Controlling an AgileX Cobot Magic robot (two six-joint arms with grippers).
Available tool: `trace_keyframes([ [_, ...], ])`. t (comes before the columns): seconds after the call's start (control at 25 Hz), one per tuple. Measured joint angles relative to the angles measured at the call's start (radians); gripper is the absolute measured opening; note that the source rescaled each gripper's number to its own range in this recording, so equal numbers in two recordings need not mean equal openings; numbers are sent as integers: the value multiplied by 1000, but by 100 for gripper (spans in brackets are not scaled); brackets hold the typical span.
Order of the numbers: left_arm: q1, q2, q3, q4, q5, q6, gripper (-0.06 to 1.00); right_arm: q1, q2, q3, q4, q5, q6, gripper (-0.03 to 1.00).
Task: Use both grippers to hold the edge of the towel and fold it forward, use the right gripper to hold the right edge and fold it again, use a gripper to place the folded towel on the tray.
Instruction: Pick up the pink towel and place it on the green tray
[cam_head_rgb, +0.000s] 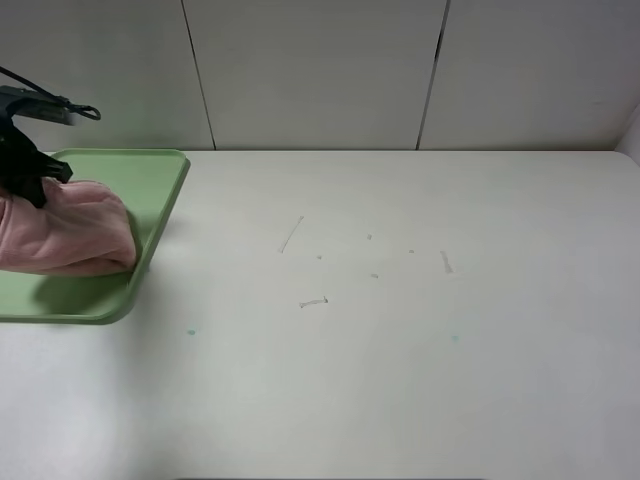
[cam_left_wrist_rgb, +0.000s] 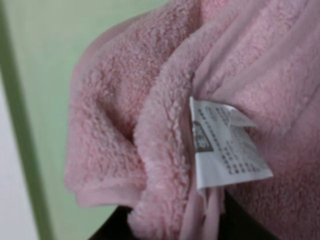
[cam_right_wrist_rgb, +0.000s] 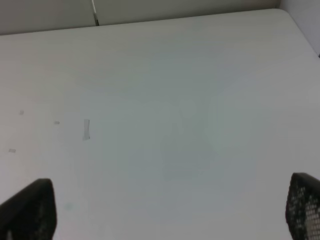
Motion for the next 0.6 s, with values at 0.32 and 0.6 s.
trace_keyframes([
  [0.32, 4, 22, 0, 8, -11, 0, 19, 0, 0, 0, 0, 0, 0, 100],
  [0.6, 18, 27, 0, 9, -18, -12, 68, 0, 0, 0, 0, 0, 0, 100],
])
